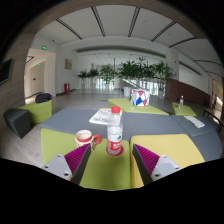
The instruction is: Pour water
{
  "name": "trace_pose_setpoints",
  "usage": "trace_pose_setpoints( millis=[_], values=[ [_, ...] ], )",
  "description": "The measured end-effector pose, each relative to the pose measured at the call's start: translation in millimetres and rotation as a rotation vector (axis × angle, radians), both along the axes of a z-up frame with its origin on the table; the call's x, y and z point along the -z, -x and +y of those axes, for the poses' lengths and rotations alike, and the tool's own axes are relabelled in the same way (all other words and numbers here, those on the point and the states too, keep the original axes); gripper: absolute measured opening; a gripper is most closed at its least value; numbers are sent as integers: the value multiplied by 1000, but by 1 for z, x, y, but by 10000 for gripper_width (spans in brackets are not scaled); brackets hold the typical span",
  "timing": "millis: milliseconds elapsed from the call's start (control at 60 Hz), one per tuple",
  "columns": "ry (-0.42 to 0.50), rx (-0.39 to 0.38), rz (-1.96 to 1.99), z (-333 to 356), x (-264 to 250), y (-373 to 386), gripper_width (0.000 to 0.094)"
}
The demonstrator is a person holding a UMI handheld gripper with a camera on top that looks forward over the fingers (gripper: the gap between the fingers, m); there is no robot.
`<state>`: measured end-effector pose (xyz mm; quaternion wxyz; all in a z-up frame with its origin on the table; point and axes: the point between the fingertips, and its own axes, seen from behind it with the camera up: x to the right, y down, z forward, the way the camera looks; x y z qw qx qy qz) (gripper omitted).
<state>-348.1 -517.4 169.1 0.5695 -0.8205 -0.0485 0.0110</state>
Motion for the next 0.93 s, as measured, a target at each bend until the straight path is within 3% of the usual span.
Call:
trace_pose_setpoints(
  millis=[367,700,933],
  values=[
    [-19,1,33,-106,-45,3,858],
    [28,-9,11,-131,-41,2,851],
    [-6,21,19,-128,-49,-11,849]
  ],
)
